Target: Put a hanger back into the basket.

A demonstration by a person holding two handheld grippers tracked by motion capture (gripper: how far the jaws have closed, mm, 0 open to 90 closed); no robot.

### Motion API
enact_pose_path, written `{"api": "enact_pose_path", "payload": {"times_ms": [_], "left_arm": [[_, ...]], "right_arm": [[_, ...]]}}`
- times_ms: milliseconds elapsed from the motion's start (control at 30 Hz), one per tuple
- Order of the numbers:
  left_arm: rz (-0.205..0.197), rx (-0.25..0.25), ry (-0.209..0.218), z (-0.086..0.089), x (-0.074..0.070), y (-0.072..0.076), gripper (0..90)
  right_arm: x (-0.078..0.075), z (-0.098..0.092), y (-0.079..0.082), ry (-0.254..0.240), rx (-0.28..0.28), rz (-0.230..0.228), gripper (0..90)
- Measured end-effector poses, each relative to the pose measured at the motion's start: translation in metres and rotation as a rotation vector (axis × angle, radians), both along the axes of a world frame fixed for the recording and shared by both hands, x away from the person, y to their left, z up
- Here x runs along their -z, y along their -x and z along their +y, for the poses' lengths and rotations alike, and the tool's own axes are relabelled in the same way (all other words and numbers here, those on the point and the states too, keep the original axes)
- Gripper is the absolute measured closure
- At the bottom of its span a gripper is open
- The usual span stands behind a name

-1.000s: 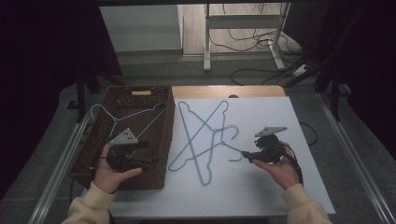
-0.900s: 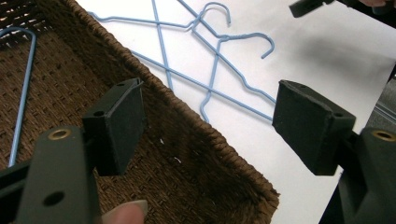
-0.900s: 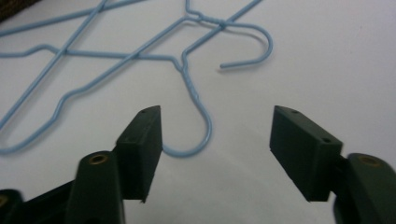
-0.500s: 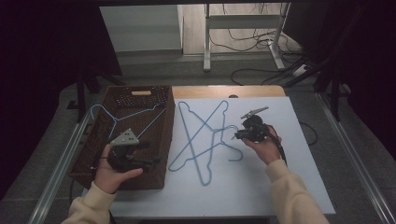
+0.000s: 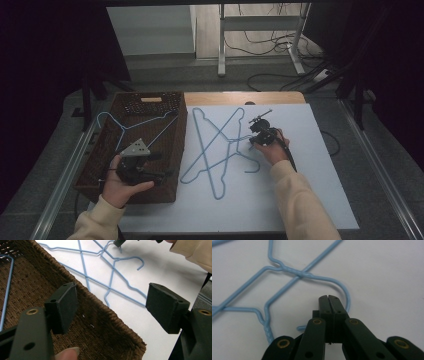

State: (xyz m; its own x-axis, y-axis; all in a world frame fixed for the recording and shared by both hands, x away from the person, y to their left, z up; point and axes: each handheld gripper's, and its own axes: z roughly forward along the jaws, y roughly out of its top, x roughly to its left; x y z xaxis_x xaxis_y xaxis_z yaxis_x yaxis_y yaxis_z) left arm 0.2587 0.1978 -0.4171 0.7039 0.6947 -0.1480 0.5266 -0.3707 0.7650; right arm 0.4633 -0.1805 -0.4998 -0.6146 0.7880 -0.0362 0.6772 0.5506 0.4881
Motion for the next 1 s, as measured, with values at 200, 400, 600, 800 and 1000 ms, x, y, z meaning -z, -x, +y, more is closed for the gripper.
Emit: {"api": "enact_pose_path", "payload": {"times_ms": [200,400,600,800,1000], "left_arm": [[0.001,0.004,-0.002,-0.001,0.000,0.001,25.3],[-0.001,0.006,-0.002,-0.002,-0.001,0.001,25.3],[-0.005,0.011,-0.001,-0.003,-0.002,0.002,25.3],[-0.002,0.013,-0.003,-0.005,-0.001,0.002,25.3],[-0.003,0.017,-0.007,-0.006,-0.001,0.002,25.2]], "right_arm": [[-0.002,-0.010,0.008,0.055,0.041,0.010,89.8],[-0.003,-0.028,0.026,0.070,0.073,0.028,89.8],[-0.003,-0.043,0.050,0.064,0.090,0.051,89.8],[-0.004,-0.055,0.076,0.047,0.089,0.078,89.8],[-0.005,-0.059,0.097,0.050,0.079,0.097,89.8]]}}
